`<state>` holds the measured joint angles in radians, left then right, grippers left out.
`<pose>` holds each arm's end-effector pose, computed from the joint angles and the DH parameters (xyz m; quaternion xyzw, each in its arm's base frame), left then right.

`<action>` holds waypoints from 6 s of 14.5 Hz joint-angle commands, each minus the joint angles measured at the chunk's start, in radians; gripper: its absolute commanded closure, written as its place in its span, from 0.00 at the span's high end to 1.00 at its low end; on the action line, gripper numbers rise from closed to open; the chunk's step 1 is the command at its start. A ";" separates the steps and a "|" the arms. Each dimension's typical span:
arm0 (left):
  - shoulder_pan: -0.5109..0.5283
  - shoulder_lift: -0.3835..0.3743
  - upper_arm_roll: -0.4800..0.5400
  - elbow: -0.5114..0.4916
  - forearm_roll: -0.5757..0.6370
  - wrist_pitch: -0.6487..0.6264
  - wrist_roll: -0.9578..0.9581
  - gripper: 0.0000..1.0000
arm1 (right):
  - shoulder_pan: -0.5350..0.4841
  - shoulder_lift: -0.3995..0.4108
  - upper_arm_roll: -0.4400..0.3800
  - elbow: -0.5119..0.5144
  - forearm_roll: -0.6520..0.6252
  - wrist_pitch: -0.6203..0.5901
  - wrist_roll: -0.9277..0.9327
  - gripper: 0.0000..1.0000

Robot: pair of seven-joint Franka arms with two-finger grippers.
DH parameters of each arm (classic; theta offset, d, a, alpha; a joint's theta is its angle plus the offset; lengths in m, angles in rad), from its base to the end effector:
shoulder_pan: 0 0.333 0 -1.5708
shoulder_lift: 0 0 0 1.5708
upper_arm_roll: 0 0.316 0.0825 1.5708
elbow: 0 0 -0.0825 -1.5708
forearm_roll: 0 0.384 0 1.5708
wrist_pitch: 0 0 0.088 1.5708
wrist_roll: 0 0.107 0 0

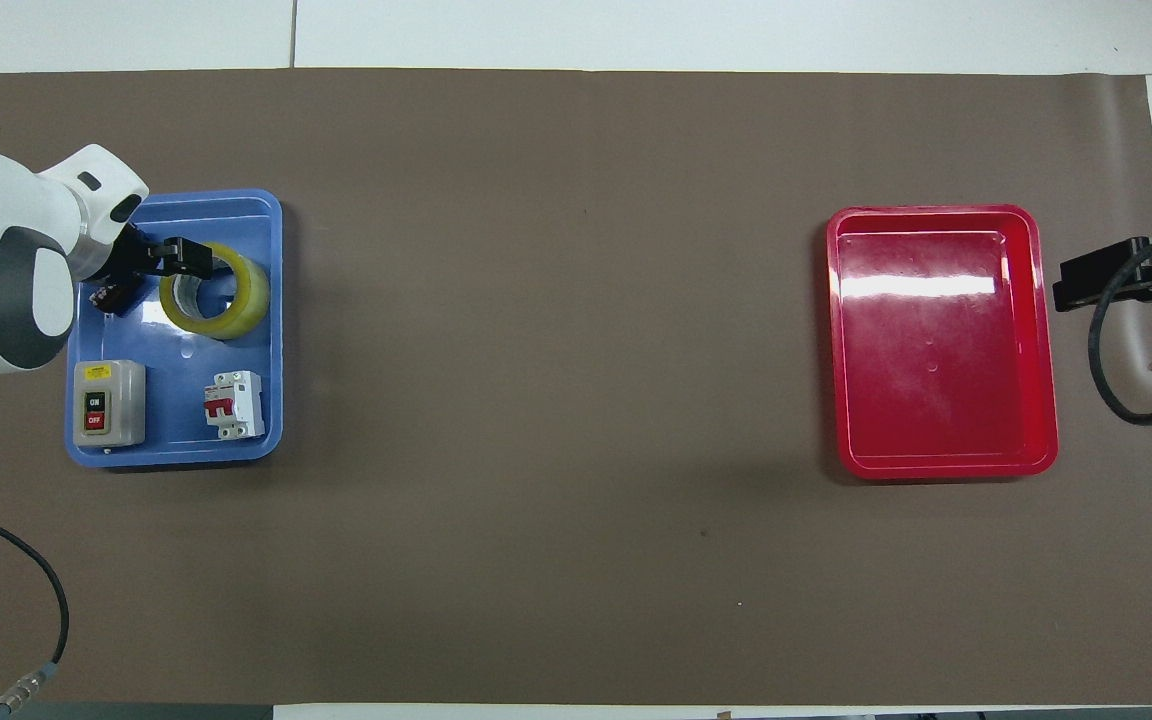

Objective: Place and move tape with both arms
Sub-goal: 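Grasp the yellow tape with the left gripper and carry it out of the tray, then set the tape down on the table between the trays with the left gripper, then withdraw the left gripper to rest while the right gripper reaches out, then grasp the yellow tape on the table with the right gripper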

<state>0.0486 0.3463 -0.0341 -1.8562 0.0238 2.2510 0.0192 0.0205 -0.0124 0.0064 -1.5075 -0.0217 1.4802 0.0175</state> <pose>0.6365 0.0113 0.3396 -0.9997 0.0085 -0.0243 0.0041 0.5415 0.0121 0.6530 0.9999 0.0038 -0.0072 0.0110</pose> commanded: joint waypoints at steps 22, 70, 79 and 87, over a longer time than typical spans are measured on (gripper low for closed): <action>-0.232 -0.135 -0.001 0.036 0.025 -0.217 -0.247 0.00 | -0.011 0.000 0.003 0.006 0.006 -0.014 -0.019 1.00; -0.046 -0.291 0.005 0.201 0.008 -0.599 -0.051 1.00 | 0.310 0.182 0.014 -0.028 0.014 0.288 0.306 1.00; -0.012 -0.377 0.014 0.152 -0.019 -0.599 -0.048 1.00 | 0.507 0.225 0.014 -0.359 0.037 0.755 0.397 1.00; -0.015 -0.398 0.014 0.126 -0.019 -0.585 -0.045 1.00 | 0.558 0.405 0.012 -0.364 -0.010 0.942 0.377 1.00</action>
<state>0.0302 -0.0206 -0.0226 -1.6958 0.0325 1.6542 -0.0463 0.5828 0.3729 0.0189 -1.8706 -0.0220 2.3854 0.4063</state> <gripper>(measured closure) 0.000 0.000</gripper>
